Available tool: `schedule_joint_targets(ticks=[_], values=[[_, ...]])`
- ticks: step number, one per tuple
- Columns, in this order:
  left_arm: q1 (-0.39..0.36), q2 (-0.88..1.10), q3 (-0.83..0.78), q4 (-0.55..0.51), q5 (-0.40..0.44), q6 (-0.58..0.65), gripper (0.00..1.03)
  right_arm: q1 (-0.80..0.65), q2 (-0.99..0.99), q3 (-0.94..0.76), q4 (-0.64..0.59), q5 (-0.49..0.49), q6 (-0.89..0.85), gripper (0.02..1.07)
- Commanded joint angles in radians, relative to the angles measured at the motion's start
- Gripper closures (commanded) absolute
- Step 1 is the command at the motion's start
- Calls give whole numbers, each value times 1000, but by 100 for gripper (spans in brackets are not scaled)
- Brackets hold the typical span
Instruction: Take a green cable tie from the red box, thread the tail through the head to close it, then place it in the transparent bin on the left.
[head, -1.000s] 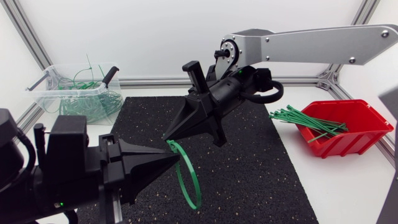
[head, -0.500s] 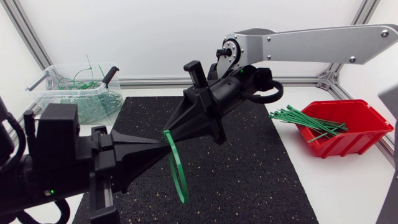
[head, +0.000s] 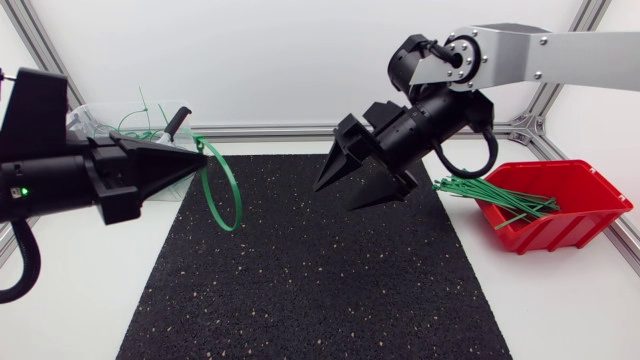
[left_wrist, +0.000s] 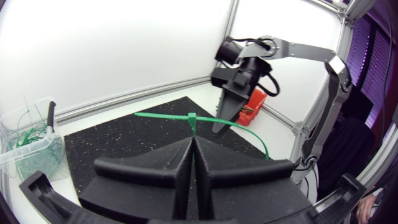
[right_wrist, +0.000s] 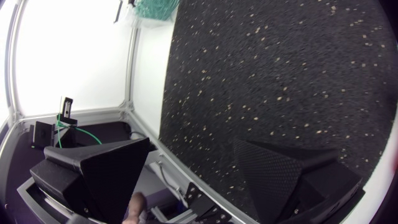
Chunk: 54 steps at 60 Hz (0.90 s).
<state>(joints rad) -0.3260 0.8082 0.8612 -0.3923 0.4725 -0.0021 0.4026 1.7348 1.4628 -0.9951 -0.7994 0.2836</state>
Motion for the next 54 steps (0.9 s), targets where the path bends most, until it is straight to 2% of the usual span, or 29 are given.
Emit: schedule_joint_targets(ticks=[1, 2, 5, 10, 13, 15, 20, 23, 28, 29, 34, 42, 43, 54], values=[[77, 22, 55, -17, 8, 68, 100, 5, -98, -59, 50, 100, 106, 7], [77, 22, 55, -17, 8, 68, 100, 5, -98, -59, 50, 100, 106, 7], [128, 40, 84, -36, 8, 100, 100, 2, -130, -75, 72, 178, 108, 7], [240, 92, 136, -72, 8, 165, 100, -16, -159, -90, 92, 247, 108, 7], [280, 109, 144, -65, 8, 185, 100, -19, -178, -105, 118, 285, 108, 7], [337, 134, 157, -43, 0, 205, 100, -22, -190, -113, 122, 310, 108, 7], [426, 178, 187, 3, -5, 226, 100, -22, -227, -144, 162, 382, 108, 7], [496, 220, 210, 66, -28, 229, 100, -21, -250, -162, 188, 419, 108, 7], [550, 278, 257, 87, -31, 229, 100, -16, -271, -180, 207, 460, 108, 7], [576, 310, 272, 125, -49, 229, 100, -11, -285, -196, 222, 488, 108, 7], [610, 391, 295, 237, -117, 220, 100, -5, -311, -225, 254, 540, 108, 7], [639, 542, 377, 340, -189, 203, 100, 27, -366, -254, 268, 635, 95, 7], [639, 566, 383, 375, -221, 202, 100, 28, -371, -257, 270, 641, 94, 7], [639, 769, 507, 411, -308, 206, 98, 59, -426, -283, 270, 709, 89, 7]])
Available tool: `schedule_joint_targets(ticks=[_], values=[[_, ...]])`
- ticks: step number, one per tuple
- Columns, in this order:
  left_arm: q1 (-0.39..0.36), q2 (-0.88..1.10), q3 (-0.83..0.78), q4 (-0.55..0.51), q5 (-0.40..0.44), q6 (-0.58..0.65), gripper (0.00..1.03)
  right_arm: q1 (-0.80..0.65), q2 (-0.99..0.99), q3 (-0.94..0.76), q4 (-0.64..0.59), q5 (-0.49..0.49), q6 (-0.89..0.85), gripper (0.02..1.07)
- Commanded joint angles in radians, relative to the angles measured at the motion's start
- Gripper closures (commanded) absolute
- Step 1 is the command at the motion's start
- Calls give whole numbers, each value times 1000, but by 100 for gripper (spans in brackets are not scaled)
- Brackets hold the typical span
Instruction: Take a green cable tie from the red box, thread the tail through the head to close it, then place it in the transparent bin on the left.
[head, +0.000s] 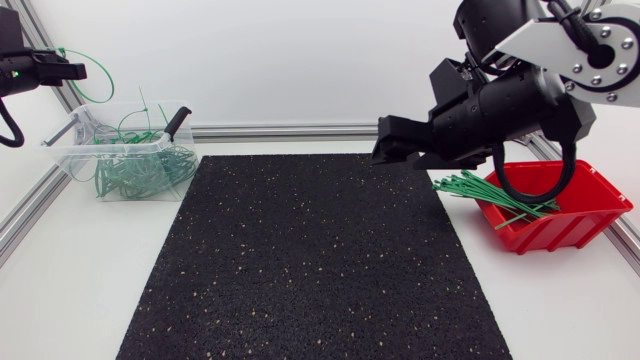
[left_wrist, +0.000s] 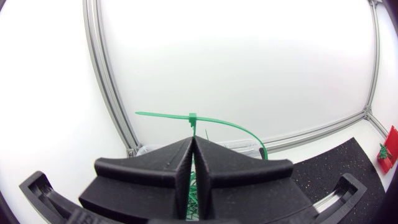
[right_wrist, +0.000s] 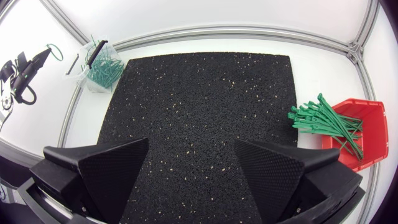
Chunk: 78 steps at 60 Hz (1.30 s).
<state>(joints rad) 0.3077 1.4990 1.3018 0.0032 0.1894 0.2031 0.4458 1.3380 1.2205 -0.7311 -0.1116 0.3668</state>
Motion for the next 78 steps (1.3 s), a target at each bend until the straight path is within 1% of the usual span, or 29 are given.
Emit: schedule_joint_targets(ticks=[1, 3, 5, 6, 7, 8, 10, 12, 16, 17, 21, 29, 34, 37, 40, 49, 59, 64, 71, 78], values=[[2, 93, 77, 12, -25, 1, 96, 19, -33, -46, 7, 26, 4, 7], [-1, 116, 91, 7, -25, 1, 93, 22, -39, -52, 7, 30, 4, 7], [-2, 147, 103, 11, -30, 4, 83, 25, -43, -61, 7, 38, 4, 7], [-4, 159, 108, 11, -39, 7, 76, 28, -45, -65, 9, 43, 4, 7], [-13, 182, 117, 11, -70, 13, 60, 28, -48, -69, 10, 47, 4, 7], [-21, 196, 123, 6, -91, 22, 48, 30, -51, -72, 12, 49, 4, 7], [-33, 227, 131, 4, -120, 39, 14, 30, -57, -78, 13, 49, 4, 7], [-39, 245, 136, 6, -139, 47, 2, 30, -65, -84, 12, 49, 3, 7], [-51, 265, 149, -5, -165, 67, 3, 30, -77, -90, 10, 53, 0, 7], [-58, 271, 168, -43, -165, 67, 3, 30, -83, -92, 10, 53, 0, 7], [-65, 264, 194, -92, -165, 67, 3, 28, -100, -96, 9, 55, -5, 7], [-67, 170, 235, -200, -165, 47, 3, 14, -131, -98, 10, 84, -26, 7], [-71, 102, 214, -215, -165, 45, 3, -19, -151, -93, 12, 102, -49, 7], [-79, 55, 195, -249, -163, 30, 3, -52, -165, -96, 16, 105, -69, 7], [-85, 15, 172, -267, -163, 24, 3, -78, -180, -107, 36, 136, -89, 7], [-105, -102, 54, -269, -154, 13, 3, -174, -249, -159, 85, 173, -164, 7], [-139, -226, -73, -259, -153, -5, 3, -279, -347, -228, 105, 165, -230, 7], [-165, -290, -147, -233, -153, -2, 3, -337, -412, -291, 147, 165, -267, 7], [-205, -401, -246, -216, -153, 1, 3, -432, -488, -363, 173, 130, -301, 7], [-223, -482, -317, -193, -153, -2, 3, -506, -556, -421, 197, 86, -325, 7]])
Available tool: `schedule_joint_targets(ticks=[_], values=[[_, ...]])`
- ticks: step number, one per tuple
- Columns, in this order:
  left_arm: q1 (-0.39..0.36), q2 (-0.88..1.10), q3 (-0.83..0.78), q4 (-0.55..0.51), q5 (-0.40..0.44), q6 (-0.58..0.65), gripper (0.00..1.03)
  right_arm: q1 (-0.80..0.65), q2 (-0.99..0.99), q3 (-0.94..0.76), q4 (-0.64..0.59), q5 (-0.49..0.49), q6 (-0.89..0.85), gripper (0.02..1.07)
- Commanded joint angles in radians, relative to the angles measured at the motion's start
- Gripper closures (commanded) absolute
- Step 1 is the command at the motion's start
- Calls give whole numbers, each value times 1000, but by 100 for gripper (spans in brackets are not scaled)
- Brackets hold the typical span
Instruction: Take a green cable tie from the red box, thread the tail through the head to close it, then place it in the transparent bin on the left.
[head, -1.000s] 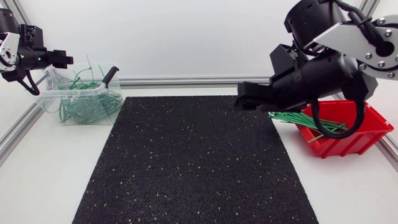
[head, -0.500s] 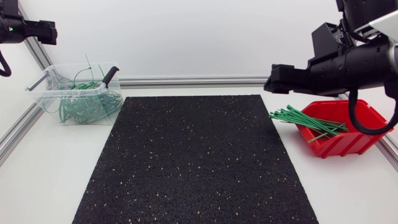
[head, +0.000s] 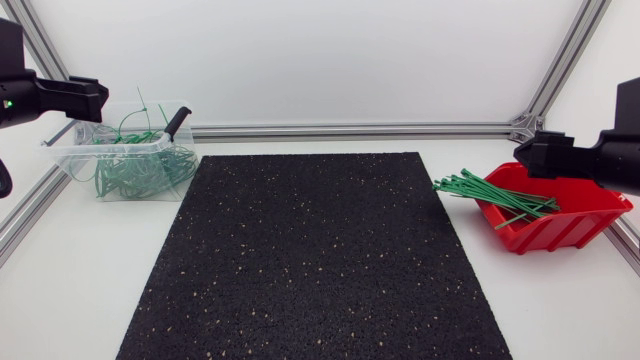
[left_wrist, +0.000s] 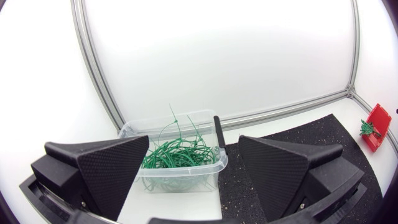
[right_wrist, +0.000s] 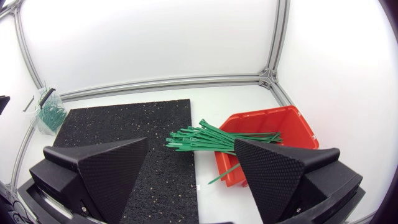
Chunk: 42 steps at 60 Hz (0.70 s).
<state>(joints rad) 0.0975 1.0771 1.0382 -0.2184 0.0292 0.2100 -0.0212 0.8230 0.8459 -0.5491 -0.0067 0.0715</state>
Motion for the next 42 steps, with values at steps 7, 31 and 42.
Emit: schedule_joint_targets(ticks=[7, 31, 42], values=[[-24, -140, -133, 53, 8, -15, 3, -77, -124, -111, 41, -29, -53, 7], [-44, -488, -432, 169, 6, -110, 3, -94, -401, -317, 113, -27, -55, 7], [-52, -636, -542, 200, 4, -143, 4, -80, -487, -408, 177, -19, -57, 7]])
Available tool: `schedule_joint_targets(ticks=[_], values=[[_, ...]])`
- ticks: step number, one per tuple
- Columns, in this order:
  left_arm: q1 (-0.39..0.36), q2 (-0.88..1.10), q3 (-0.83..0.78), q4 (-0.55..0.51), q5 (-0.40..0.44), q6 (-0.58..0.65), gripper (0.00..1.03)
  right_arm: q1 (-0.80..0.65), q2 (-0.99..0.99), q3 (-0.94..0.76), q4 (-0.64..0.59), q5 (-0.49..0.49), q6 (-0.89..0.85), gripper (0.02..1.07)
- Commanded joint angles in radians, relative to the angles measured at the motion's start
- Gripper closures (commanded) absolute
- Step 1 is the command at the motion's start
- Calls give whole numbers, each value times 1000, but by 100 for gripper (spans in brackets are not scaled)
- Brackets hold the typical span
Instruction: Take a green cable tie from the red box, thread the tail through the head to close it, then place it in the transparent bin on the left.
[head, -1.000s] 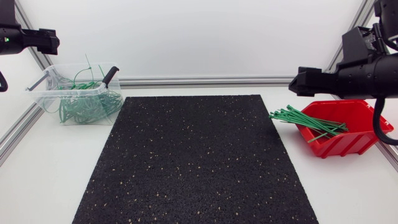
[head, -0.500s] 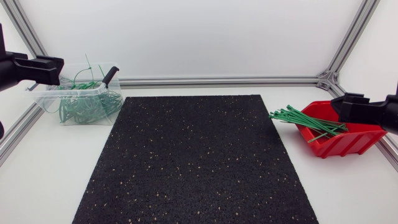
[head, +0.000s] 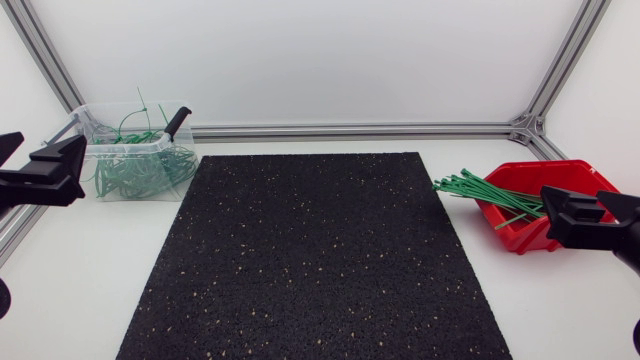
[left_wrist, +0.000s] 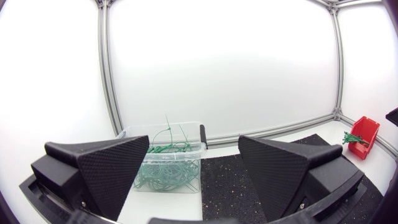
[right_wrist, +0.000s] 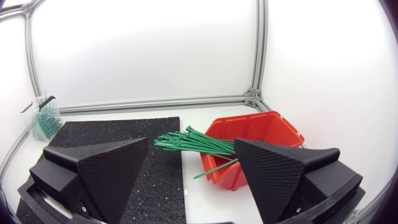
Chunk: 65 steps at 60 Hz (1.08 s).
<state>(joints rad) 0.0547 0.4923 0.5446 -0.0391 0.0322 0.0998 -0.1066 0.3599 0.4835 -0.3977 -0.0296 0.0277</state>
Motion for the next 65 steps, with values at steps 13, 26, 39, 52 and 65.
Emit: schedule_joint_targets(ticks=[13, 26, 39, 52, 65], values=[[-20, -162, -173, 25, -7, -49, 4, 34, -120, -170, 131, 11, -17, 7], [-32, -277, -303, 30, -16, -67, 4, 64, -219, -300, 241, 19, -21, 7], [-44, -384, -423, 35, -24, -83, 4, 92, -311, -420, 344, 26, -26, 7], [-55, -492, -545, 39, -32, -100, 6, 107, -360, -484, 398, 30, -28, 7], [-55, -492, -545, 39, -32, -100, 6, 107, -360, -484, 398, 30, -28, 7]])
